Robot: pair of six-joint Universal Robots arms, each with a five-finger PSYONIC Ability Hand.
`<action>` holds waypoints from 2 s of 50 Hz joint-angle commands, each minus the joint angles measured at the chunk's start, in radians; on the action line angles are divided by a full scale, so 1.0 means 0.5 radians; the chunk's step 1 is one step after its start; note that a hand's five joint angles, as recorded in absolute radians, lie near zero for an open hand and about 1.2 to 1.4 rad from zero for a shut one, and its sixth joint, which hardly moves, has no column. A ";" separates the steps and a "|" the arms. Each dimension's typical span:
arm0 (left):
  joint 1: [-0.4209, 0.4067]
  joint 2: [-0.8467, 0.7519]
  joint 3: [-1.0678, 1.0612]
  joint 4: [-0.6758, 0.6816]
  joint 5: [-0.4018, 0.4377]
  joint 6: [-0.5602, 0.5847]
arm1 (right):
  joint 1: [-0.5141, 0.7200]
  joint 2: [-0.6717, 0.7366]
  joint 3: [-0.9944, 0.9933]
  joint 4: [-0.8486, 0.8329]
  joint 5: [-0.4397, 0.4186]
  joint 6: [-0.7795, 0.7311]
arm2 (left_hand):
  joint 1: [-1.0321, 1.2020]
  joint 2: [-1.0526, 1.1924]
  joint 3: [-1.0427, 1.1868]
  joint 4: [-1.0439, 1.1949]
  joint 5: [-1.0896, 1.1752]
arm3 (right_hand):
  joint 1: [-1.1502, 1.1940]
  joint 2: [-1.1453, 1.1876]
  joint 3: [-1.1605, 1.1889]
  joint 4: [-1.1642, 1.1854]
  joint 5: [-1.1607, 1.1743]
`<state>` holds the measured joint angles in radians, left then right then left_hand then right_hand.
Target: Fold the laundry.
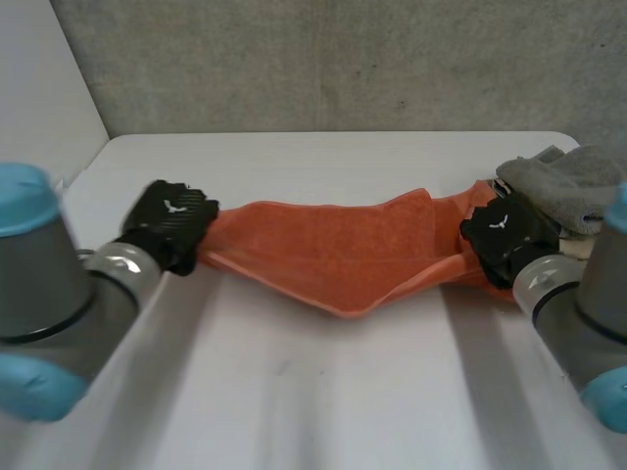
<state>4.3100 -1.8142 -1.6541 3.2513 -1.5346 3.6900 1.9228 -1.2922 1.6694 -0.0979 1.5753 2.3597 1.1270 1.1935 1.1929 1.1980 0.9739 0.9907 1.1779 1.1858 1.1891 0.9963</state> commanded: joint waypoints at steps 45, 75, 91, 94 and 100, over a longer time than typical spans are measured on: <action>0.136 -0.222 0.676 1.220 -0.128 0.167 | 0.106 0.191 -1.075 -0.513 0.089 -0.047 | 0.539 0.406 0.407 0.397 0.496 | 0.811 0.437 0.421 0.414 0.451; 0.194 -0.145 -0.380 0.983 -0.008 0.146 | -0.127 -0.035 -0.047 0.036 -0.067 0.547 | 0.539 0.406 0.407 0.397 0.496 | -1.159 -1.534 -1.550 -1.556 -1.520; 0.203 -0.133 -0.386 0.953 -0.008 0.143 | -0.627 -0.036 0.060 0.438 -0.469 0.883 | 0.539 0.406 0.407 0.397 0.496 | -1.066 -1.440 -1.456 -1.463 -1.426; 0.206 -0.136 -0.386 0.953 -0.008 0.143 | -0.673 -0.029 0.128 0.466 -0.564 0.852 | 0.539 0.406 0.407 0.397 0.496 | -0.990 -1.364 -1.380 -1.387 -1.350; 0.209 -0.136 -0.383 0.953 -0.008 0.143 | -0.701 -0.029 0.272 0.432 -0.647 0.812 | 0.539 0.406 0.407 0.397 0.496 | -0.942 -1.317 -1.333 -1.339 -1.303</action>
<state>4.4135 -1.8813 -1.8463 3.7276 -1.5387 3.7612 1.5829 -1.3081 1.7376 0.1353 1.2947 2.7885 1.1270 1.2019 1.1952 1.2027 0.9739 0.3725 0.4251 0.4255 0.4135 0.2605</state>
